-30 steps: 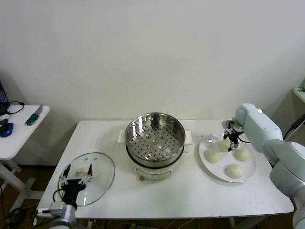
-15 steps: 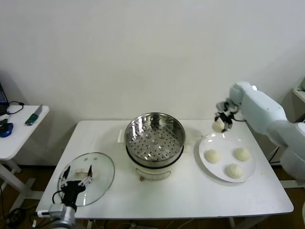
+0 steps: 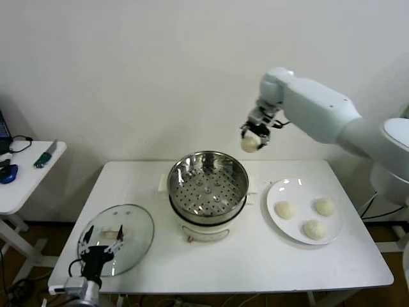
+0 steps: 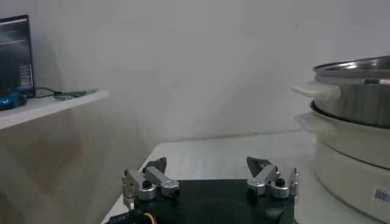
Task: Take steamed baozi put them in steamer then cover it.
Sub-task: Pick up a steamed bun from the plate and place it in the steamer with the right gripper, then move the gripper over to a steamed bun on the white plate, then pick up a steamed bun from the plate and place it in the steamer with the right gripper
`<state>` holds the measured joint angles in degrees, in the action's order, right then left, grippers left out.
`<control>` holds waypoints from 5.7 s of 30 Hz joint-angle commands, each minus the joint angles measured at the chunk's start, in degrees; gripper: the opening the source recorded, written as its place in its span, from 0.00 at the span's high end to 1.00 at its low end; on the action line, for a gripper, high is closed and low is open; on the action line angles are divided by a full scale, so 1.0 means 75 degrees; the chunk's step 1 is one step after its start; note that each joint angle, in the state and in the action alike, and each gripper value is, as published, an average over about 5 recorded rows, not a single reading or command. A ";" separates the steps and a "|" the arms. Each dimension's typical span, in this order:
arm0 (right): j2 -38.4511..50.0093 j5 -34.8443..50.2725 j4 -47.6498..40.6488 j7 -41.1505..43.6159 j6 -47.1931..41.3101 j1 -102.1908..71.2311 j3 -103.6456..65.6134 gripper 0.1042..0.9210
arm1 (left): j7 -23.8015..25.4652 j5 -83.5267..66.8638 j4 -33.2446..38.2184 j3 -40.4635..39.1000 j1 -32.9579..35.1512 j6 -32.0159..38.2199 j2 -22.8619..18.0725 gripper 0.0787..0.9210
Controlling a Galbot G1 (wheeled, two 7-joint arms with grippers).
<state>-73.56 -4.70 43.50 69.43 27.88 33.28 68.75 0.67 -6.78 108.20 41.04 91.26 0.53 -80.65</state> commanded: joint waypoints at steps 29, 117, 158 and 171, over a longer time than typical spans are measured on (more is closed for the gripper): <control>-0.2003 -0.3527 -0.0265 -0.0639 0.1446 -0.1682 -0.0639 0.19 | -0.0109 0.0050 0.0398 -0.0094 0.0187 -0.0141 0.0149 0.12; 0.2292 0.1457 -0.0407 -0.0728 -0.4295 -0.3376 -0.0784 0.25 | -0.0218 0.0209 0.0634 -0.0121 0.0769 -0.0027 -0.0044 0.12; -0.1021 0.8132 0.0994 -0.1282 -0.5908 0.1679 0.3295 0.27 | -0.0142 0.0459 0.1001 -0.0699 0.0838 0.0057 -0.0135 0.12; -0.2211 0.8081 0.0549 -0.1637 -0.5959 0.0609 0.3821 0.27 | -0.0173 0.0355 0.1000 -0.0634 0.0869 -0.0067 0.0050 0.12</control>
<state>-83.09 53.68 49.42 58.68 -15.98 41.49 94.90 -0.61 -3.80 115.82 36.31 97.70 0.63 -80.84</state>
